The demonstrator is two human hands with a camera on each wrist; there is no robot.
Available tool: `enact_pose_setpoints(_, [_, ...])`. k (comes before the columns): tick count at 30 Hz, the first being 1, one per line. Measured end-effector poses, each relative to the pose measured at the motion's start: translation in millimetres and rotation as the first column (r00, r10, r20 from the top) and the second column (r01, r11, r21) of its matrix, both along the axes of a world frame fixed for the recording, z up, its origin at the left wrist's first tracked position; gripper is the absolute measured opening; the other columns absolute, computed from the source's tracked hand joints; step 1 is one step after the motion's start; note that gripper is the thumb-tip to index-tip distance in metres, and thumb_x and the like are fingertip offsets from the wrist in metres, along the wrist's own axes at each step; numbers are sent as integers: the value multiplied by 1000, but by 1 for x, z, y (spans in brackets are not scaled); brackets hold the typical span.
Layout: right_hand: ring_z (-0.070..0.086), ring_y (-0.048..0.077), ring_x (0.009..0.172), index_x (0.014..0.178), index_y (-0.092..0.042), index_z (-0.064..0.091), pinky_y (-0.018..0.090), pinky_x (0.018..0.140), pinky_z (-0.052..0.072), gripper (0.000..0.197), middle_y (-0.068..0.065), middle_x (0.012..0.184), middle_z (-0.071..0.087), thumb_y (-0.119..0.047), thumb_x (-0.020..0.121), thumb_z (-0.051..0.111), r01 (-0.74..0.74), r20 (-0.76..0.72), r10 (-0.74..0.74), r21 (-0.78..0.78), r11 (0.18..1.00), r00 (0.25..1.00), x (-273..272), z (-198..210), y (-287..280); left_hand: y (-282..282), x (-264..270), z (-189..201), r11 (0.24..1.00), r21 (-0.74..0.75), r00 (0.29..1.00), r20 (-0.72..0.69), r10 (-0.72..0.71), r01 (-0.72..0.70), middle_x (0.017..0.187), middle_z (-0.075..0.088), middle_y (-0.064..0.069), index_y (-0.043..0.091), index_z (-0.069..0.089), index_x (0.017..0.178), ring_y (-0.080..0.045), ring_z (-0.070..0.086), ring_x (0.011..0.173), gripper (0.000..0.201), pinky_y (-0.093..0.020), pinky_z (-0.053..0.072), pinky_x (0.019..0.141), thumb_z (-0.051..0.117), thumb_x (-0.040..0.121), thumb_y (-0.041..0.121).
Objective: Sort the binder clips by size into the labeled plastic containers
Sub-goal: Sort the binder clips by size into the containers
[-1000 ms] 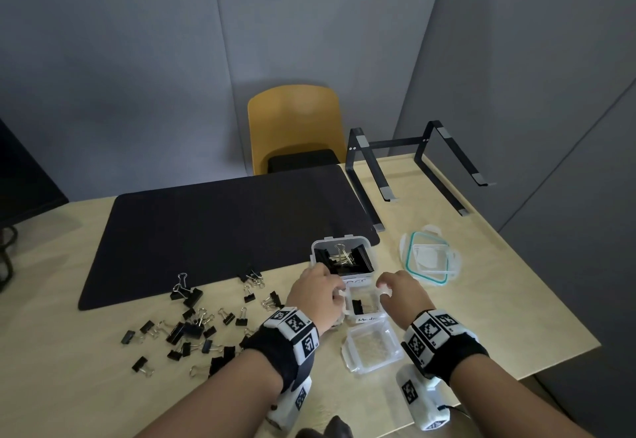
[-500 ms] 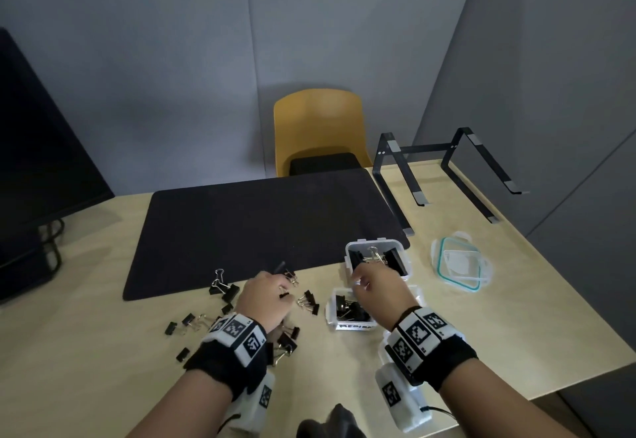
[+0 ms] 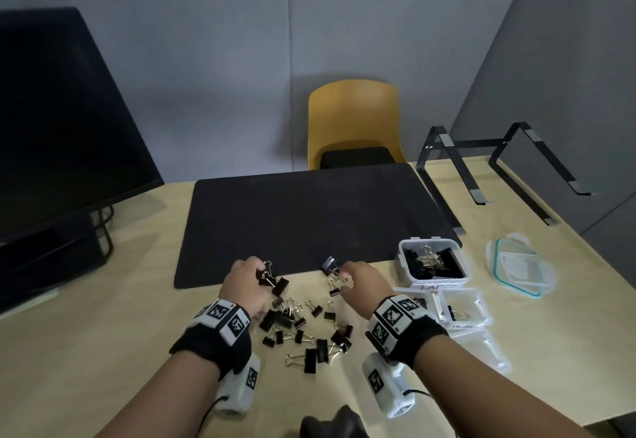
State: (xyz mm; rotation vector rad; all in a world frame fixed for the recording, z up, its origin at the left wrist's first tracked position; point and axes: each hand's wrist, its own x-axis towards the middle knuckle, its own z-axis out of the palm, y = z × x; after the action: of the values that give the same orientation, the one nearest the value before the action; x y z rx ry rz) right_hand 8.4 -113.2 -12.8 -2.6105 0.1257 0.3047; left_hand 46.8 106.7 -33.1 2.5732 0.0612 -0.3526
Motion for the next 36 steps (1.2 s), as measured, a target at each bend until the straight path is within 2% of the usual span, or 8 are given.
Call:
enact_pose_setpoints(5, [53, 26, 113, 123, -15, 53, 29, 93, 42, 35, 8, 125, 50, -10, 88, 50, -6, -3, 6, -18, 1000, 1000, 18, -7, 16, 13, 13, -7, 1000, 16, 998, -60, -15, 16, 127, 46, -6, 18, 47, 127, -17, 54, 95, 45, -27, 45, 81, 59, 84, 14])
enact_pose_setpoints(12, [48, 28, 119, 133, -21, 47, 34, 97, 44, 41, 7, 128, 49, -18, 91, 48, -45, -74, 36, -119, 992, 997, 38, -16, 25, 7, 24, -15, 980, 69, 981, -61, -182, 186, 128, 44, -5, 25, 55, 124, -21, 53, 108, 43, -28, 47, 89, 60, 84, 13])
enact_pose_setpoints(19, [55, 29, 105, 117, -17, 56, 31, 83, 45, 30, 8, 117, 48, -14, 87, 51, -7, -123, -12, -153, 988, 992, 37, -17, 27, 3, 23, -21, 972, 75, 975, -4, -221, 221, 126, 45, -3, 22, 59, 108, -20, 53, 107, 21, -24, 45, 85, 62, 87, 20])
enact_pose_setpoints(23, [55, 25, 88, 108, -13, 53, 28, 70, 41, 22, 9, 108, 54, -14, 86, 53, 54, -56, -60, -100, 994, 997, 34, -10, 27, 2, 25, -19, 973, 82, 974, 43, -221, 217, 110, 53, -6, 18, 56, 101, -22, 56, 96, 9, -26, 45, 76, 53, 93, 21])
enact_pose_setpoints(26, [60, 24, 87, 106, -11, 54, 28, 67, 43, 18, 9, 99, 63, -16, 89, 52, 81, -17, -82, -55, 995, 997, 31, -1, 24, 1, 24, -20, 972, 87, 974, 55, -222, 216, 99, 53, -3, 20, 48, 91, -24, 56, 96, 4, -32, 48, 80, 50, 95, 19])
enact_pose_setpoints(28, [63, 24, 87, 105, -11, 55, 29, 67, 47, 17, 9, 98, 65, -16, 89, 52, 108, -8, -108, -10, 994, 994, 28, 5, 22, 1, 23, -19, 976, 82, 978, 39, -206, 202, 101, 51, -3, 19, 50, 101, -24, 55, 99, 9, -33, 48, 83, 52, 93, 21])
enact_pose_setpoints(31, [63, 24, 85, 104, -11, 56, 28, 68, 48, 16, 9, 97, 65, -16, 89, 52, 126, 11, -127, 39, 991, 992, 22, 13, 18, -1, 23, -20, 969, 96, 973, -15, -229, 229, 118, 51, -6, 23, 49, 125, -25, 53, 108, 37, -34, 48, 90, 59, 90, 25])
enact_pose_setpoints(36, [63, 23, 87, 103, -13, 59, 28, 71, 49, 17, 8, 96, 67, -11, 88, 50, 122, 51, -127, 100, 988, 991, 11, 24, 6, -7, 20, -20, 967, 131, 975, -32, -218, 220, 117, 52, -8, 21, 53, 119, -24, 56, 104, 28, -31, 49, 85, 57, 91, 19])
